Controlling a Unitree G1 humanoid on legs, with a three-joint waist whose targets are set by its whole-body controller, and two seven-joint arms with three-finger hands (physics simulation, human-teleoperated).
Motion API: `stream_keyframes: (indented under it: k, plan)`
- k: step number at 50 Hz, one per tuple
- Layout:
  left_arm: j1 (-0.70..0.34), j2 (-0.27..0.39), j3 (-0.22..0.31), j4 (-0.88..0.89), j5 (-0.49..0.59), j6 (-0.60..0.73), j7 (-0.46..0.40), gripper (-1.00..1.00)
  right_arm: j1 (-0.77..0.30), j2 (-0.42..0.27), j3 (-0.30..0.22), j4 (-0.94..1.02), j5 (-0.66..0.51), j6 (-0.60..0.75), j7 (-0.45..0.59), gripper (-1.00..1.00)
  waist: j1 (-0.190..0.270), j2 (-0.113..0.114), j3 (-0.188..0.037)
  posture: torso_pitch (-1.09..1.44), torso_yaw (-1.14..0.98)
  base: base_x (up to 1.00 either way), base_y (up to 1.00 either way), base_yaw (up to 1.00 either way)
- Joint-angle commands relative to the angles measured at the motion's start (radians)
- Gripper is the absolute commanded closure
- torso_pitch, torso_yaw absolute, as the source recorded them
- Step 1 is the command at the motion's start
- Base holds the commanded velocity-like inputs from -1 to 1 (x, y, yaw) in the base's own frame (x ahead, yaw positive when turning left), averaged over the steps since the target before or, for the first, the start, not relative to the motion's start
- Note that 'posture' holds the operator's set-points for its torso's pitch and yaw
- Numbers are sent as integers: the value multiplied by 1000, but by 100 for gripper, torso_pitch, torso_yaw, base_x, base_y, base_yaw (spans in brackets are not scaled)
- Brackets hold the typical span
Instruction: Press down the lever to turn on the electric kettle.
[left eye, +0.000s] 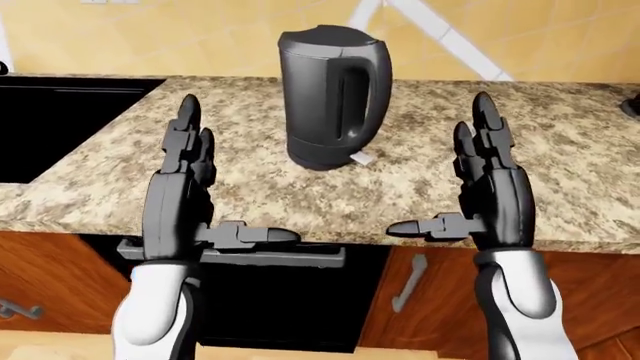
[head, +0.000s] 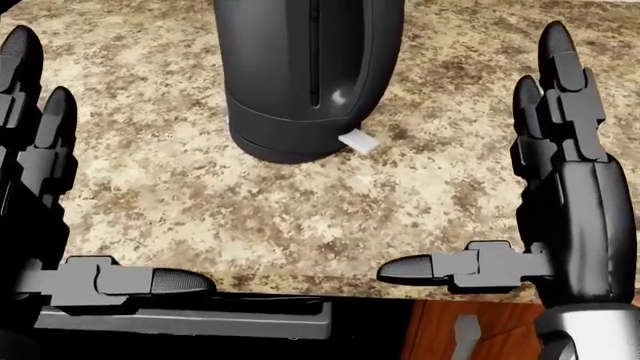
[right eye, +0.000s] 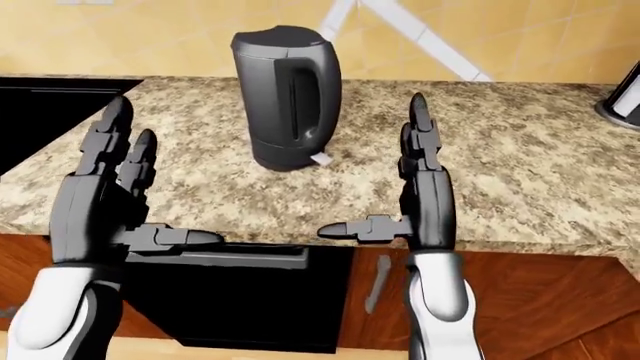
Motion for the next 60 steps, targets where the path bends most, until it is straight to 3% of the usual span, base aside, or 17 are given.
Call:
stream_keyframes:
  k: [1,2,3,5,8,12,14,15,16,17,23,24,27,28,33,47,60]
  plan:
    - [-16,0,-6,-20,-2,-21,-1,-100,-11,-6,-12,-23,-2,-22,-3,-100,-4,-18,-17,0,0,23,0,0]
    - [-17,0,-5,-24,-2,-17,-1,-100,-9,-6,-13,-23,-1,-24,-2,-100,-6,-36,-18,0,0,23,0,0]
    - [-18,0,-5,-24,-1,-16,-1,-100,-7,-6,-13,-25,-2,-24,-2,-100,-19,1,-15,0,0,22,0,0]
    - [-16,-1,-7,-25,-1,-18,-1,-100,-6,-8,-18,-29,0,-22,0,-100,-18,-16,-11,0,0,23,0,0]
    - [-16,-1,-7,-25,-1,-18,-1,-100,-6,-7,-18,-31,0,-20,-1,-100,-22,6,-9,0,0,23,0,0]
    - [-24,2,-1,-38,-3,-1,-1,-100,-7,-9,-23,-55,0,-2,0,-100,-29,55,1,0,0,23,0,0]
    - [-24,2,-2,-38,-3,-2,-1,-100,-6,-9,-23,-57,1,-1,0,-100,-33,109,-16,0,0,23,0,0]
    - [-24,2,-2,-38,-3,-2,-1,-100,-6,-9,-23,-58,1,-1,0,-100,-36,116,-29,0,0,23,0,0]
    - [-29,4,3,-48,-4,11,-1,-100,-9,-10,-25,-60,1,3,0,-100,-20,99,-15,0,0,23,0,0]
    - [-28,3,1,-48,-4,10,0,-100,-8,-10,-23,-62,0,4,-1,-100,-24,108,-7,0,0,23,0,0]
    - [-31,4,-4,-46,-2,10,2,-100,-16,-12,-25,-61,-1,11,-2,-100,-9,57,-7,0,0,23,0,0]
    - [-29,3,-4,-45,-1,8,2,-100,-22,-13,-28,-62,-3,14,-6,-100,-6,39,9,0,0,0,0,0]
    - [-28,4,-4,-46,-1,7,0,-100,-34,-16,-36,-68,7,27,-5,-100,2,-24,-24,0,0,0,0,0]
    - [-28,4,-2,-47,-1,10,-1,-100,-39,-19,-38,-71,7,34,-6,-100,2,17,-13,0,0,0,0,0]
    - [-23,3,1,-61,-4,14,-2,-100,-93,-40,-48,-92,5,98,-5,-100,-9,23,-32,0,0,0,0,0]
    - [-23,9,16,-78,-17,28,1,-100,-227,-59,-22,-70,-27,194,-4,-100,-9,25,-30,0,0,0,0,0]
    - [-50,13,9,-77,-11,48,5,-100,-294,-84,-41,136,-31,99,3,-100,-6,23,-22,0,0,0,0,0]
